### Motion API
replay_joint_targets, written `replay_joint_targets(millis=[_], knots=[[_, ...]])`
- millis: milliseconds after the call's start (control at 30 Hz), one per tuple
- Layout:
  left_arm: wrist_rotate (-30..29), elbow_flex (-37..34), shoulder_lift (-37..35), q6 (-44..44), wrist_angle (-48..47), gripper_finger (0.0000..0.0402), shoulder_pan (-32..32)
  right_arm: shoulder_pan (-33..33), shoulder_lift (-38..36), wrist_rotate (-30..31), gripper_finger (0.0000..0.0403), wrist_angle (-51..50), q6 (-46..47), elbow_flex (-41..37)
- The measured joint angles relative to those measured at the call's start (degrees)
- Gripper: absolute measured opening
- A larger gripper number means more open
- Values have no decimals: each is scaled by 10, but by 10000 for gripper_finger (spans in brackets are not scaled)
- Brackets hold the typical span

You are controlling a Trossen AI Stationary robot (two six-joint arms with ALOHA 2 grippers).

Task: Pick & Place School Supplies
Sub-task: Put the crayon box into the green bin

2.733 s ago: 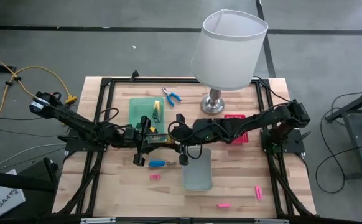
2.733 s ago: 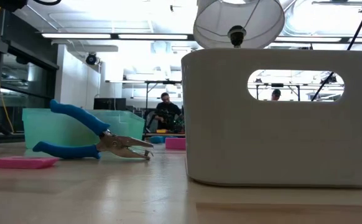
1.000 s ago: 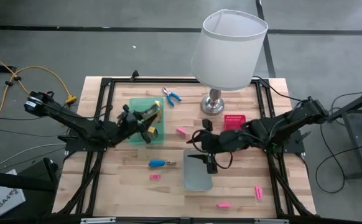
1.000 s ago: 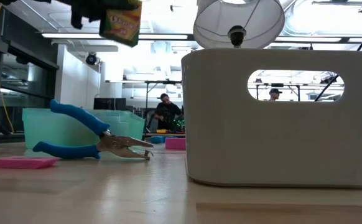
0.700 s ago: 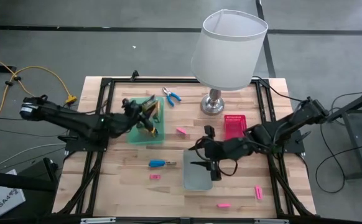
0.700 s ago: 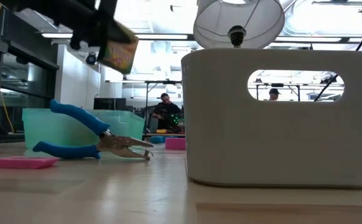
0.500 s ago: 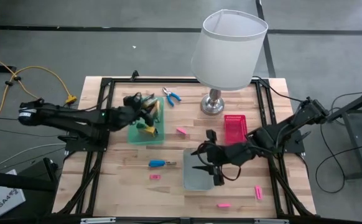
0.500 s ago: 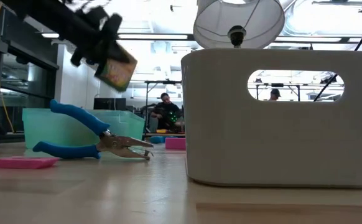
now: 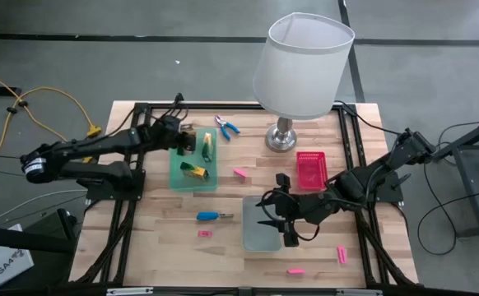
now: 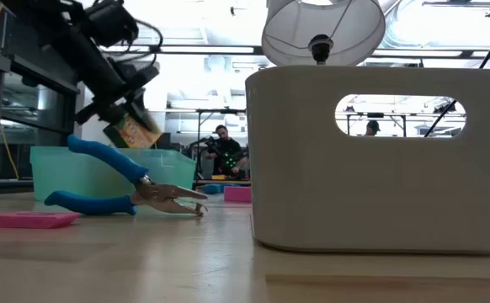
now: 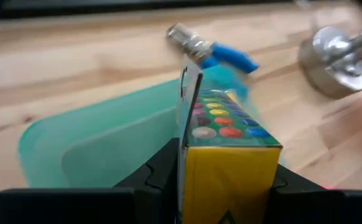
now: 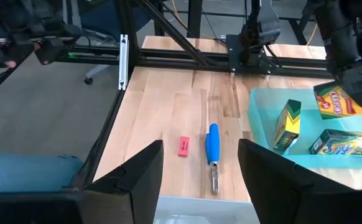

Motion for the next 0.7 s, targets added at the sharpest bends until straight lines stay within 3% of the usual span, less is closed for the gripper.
replay_joint_targets(millis=[400,700], knots=[[85,0,13,-4,-54,106,87,0,0,-2,193,-1,0,0],[109,38,139,-8,-62,106,91,1,0,-2,193,-1,12,0]])
